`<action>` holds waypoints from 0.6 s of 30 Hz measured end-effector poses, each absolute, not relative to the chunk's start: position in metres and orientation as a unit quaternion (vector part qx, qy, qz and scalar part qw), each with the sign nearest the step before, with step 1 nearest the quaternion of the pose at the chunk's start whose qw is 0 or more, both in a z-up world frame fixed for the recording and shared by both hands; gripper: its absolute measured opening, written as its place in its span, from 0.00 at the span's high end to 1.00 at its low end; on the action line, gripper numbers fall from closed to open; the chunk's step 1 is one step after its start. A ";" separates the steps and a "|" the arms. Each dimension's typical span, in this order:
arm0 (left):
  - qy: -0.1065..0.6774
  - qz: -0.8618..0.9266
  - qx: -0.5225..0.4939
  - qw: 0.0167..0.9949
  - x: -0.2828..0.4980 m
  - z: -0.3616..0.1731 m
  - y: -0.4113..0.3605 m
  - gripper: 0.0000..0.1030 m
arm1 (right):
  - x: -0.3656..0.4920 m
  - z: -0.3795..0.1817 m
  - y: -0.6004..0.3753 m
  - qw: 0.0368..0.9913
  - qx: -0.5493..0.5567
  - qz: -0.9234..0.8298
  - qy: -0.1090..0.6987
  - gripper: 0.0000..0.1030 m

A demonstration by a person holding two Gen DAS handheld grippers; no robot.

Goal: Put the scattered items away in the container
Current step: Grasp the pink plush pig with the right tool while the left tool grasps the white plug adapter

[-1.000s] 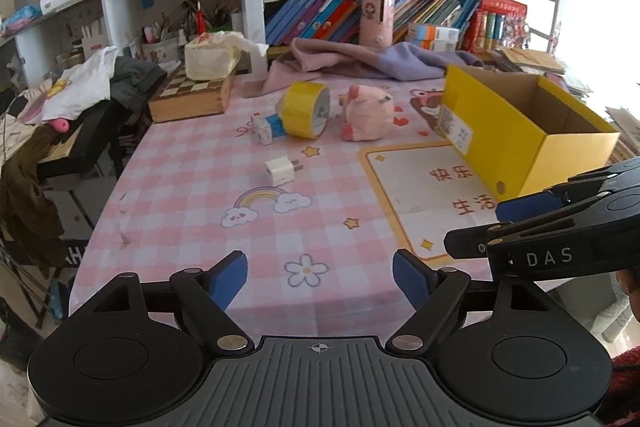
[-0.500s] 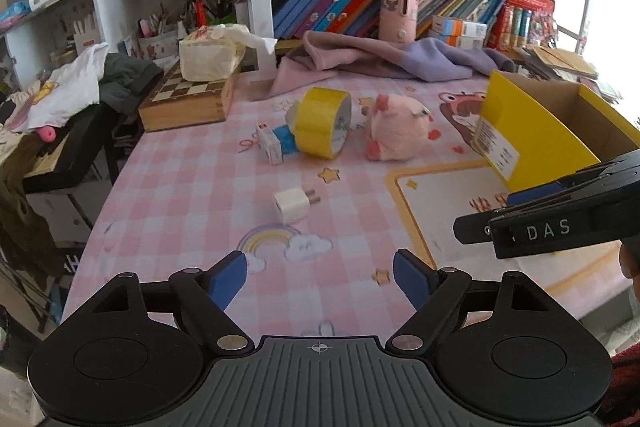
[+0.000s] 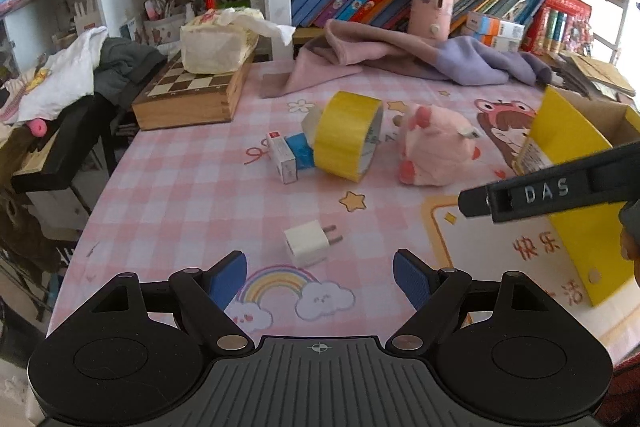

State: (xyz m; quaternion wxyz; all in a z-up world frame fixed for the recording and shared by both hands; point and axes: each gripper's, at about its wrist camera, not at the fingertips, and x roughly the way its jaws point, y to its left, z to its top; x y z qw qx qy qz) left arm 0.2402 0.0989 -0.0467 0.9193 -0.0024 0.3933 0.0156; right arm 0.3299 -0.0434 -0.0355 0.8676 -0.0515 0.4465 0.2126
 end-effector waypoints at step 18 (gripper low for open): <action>0.438 0.016 0.009 0.899 0.294 -0.079 0.102 0.20 | 0.395 -0.059 -0.025 0.867 -0.051 0.184 0.461 0.23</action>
